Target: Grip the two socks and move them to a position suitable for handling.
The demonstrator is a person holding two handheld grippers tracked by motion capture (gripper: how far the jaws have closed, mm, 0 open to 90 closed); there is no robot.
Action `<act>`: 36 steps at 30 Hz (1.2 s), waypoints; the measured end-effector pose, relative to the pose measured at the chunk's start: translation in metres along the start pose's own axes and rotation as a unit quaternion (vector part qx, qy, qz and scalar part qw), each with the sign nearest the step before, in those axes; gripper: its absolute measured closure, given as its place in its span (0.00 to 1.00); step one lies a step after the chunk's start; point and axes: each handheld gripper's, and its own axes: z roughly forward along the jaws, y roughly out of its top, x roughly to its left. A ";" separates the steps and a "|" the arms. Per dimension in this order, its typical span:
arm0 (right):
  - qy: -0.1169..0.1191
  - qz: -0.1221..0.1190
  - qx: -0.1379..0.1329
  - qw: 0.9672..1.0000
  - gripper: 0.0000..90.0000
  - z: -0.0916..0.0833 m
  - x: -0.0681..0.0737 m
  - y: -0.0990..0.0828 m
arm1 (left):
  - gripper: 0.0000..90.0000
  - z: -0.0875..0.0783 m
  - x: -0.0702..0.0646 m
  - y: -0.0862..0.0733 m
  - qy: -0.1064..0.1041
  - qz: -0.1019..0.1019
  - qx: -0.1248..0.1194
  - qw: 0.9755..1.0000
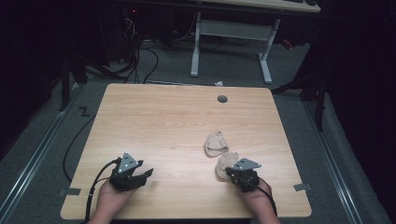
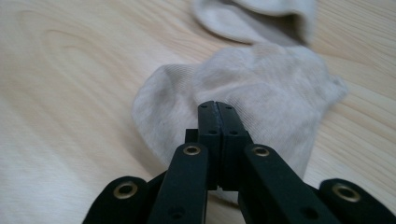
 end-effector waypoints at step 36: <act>0.110 -0.120 -0.020 0.986 0.99 0.022 0.106 0.032 | 0.66 0.024 -0.075 0.014 -0.102 0.019 -0.001 0.995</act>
